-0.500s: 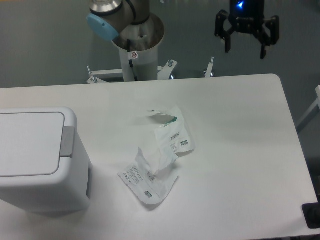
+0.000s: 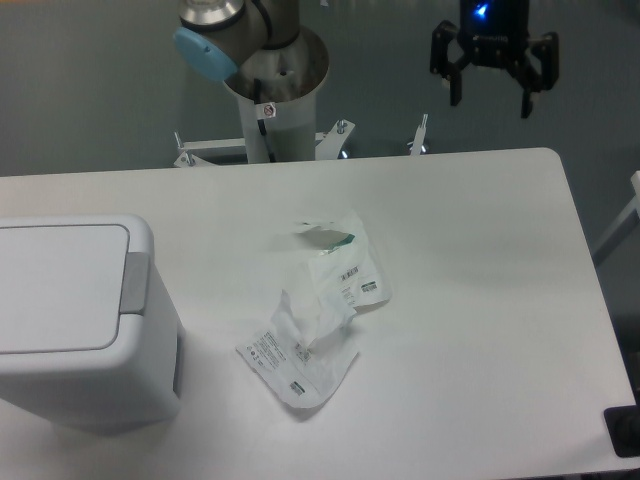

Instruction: Open the trash can

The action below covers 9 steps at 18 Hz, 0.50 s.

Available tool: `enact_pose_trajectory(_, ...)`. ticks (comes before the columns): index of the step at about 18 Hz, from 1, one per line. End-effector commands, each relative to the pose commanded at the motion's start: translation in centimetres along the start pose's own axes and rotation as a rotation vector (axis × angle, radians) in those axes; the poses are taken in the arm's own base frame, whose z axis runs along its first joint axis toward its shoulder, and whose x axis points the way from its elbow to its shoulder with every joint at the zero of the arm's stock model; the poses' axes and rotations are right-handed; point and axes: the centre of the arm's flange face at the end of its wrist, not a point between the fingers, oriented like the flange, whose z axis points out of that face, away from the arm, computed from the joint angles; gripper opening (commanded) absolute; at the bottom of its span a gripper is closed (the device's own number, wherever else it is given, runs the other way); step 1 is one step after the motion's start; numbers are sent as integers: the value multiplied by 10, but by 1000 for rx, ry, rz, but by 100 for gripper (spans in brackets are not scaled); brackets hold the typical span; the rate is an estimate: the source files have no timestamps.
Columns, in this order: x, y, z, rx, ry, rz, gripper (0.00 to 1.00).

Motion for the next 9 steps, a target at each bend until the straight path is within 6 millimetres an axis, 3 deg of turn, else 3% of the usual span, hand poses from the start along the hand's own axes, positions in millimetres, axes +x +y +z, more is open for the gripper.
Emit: enact_pose_trajectory(9, 62, -110, -8, 114, 2, -389, 100)
